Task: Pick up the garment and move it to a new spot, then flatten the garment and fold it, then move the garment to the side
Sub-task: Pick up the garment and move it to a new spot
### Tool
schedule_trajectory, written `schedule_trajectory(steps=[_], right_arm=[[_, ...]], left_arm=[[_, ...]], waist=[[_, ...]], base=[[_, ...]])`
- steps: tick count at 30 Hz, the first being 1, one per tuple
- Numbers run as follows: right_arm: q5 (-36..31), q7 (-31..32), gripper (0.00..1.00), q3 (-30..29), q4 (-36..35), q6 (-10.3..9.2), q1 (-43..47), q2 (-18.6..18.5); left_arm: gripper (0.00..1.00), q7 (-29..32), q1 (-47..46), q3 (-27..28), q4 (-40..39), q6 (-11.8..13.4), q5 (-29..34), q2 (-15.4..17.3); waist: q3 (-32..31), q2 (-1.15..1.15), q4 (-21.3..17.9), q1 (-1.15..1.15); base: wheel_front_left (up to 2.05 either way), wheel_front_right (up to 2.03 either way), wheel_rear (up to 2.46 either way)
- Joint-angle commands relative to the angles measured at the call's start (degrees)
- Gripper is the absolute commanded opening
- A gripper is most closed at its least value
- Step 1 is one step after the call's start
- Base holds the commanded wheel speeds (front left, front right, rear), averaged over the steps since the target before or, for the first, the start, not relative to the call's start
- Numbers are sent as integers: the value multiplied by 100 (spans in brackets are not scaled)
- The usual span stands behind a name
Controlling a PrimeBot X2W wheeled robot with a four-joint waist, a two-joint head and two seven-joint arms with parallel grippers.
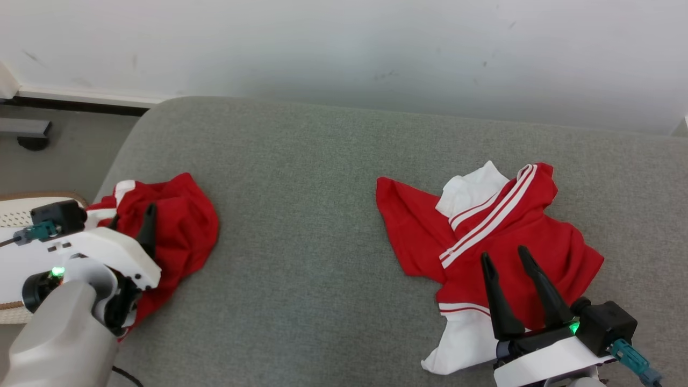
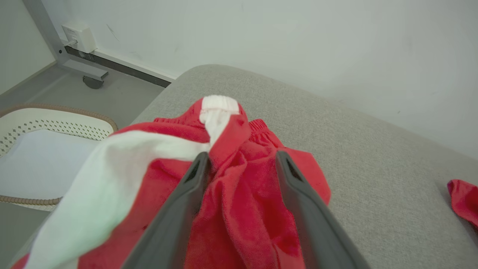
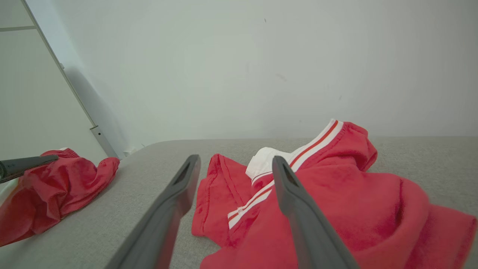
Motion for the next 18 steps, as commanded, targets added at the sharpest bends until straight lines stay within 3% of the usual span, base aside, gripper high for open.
schedule_trajectory(steps=[1, 15, 18], right_arm=[[11, 6, 100, -22, 12, -10, -11, -20], [15, 6, 100, -245, 1, -10, 366, -21], [-33, 6, 100, -243, -49, -10, 406, -22]], left_arm=[[100, -70, -76, -46, -17, -12, 31, 47], [100, -584, 12, -565, -1054, -3, 185, 589], [100, -648, 246, -508, -1504, 126, 222, 630]], waist=[[-43, 0, -25, -1], [-873, 0, -47, -1], [-968, 0, -173, -1]], base=[[0, 0, 0], [0, 0, 0], [0, 0, 0]])
